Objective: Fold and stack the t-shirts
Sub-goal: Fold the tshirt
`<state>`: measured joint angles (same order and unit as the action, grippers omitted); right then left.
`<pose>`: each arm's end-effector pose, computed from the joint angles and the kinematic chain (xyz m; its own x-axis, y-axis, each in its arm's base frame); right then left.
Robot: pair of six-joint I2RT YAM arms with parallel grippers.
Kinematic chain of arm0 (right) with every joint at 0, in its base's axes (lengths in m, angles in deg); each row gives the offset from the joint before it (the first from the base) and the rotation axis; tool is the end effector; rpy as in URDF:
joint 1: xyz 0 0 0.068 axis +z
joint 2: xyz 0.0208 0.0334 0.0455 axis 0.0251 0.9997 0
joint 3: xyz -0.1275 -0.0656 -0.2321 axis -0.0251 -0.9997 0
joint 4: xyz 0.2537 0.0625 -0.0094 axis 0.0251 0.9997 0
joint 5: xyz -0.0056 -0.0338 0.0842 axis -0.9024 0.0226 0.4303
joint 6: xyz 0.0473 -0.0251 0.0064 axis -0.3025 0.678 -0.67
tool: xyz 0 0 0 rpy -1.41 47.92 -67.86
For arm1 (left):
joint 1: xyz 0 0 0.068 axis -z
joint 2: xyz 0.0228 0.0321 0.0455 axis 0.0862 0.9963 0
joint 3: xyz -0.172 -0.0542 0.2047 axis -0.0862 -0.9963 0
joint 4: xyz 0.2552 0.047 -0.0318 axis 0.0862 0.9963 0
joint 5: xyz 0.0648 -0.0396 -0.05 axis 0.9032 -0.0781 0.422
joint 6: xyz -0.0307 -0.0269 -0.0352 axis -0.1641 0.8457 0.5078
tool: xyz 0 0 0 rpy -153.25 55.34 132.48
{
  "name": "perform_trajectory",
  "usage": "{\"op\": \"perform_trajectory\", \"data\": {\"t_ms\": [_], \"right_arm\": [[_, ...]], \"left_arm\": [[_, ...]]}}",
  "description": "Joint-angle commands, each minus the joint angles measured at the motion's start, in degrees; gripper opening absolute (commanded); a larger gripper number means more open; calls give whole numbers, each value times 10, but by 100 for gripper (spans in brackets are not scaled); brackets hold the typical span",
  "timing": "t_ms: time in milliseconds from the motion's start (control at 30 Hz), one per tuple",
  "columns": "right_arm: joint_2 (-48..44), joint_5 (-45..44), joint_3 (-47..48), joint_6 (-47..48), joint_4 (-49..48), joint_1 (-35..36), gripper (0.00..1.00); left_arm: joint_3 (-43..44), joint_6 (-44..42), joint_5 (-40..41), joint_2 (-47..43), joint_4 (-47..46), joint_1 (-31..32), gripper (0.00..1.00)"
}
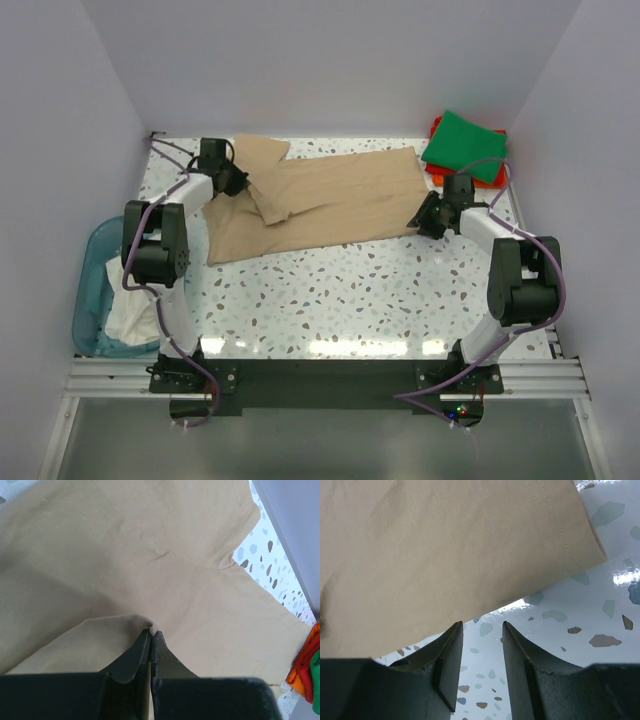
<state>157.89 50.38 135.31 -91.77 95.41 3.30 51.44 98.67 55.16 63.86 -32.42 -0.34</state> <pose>0.3429 0.0163 0.1827 -0.7197 0.5574 -0.4139 0.3757 0.8140 0.4431 0.4438 -0.0361 0.1909 -0.4755 -0.7863 -0.3945 -0.5287 0.6138 -0.5863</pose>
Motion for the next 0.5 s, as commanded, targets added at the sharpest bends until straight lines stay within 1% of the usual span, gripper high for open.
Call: {"op": "perform_trajectory", "data": {"t_ms": [0, 467], "right_arm": [[-5, 2, 23, 11, -18, 0, 41], [14, 0, 22, 15, -23, 1, 41]], "left_arm": [[28, 17, -19, 15, -35, -14, 0], [2, 40, -38, 21, -70, -42, 0]]}}
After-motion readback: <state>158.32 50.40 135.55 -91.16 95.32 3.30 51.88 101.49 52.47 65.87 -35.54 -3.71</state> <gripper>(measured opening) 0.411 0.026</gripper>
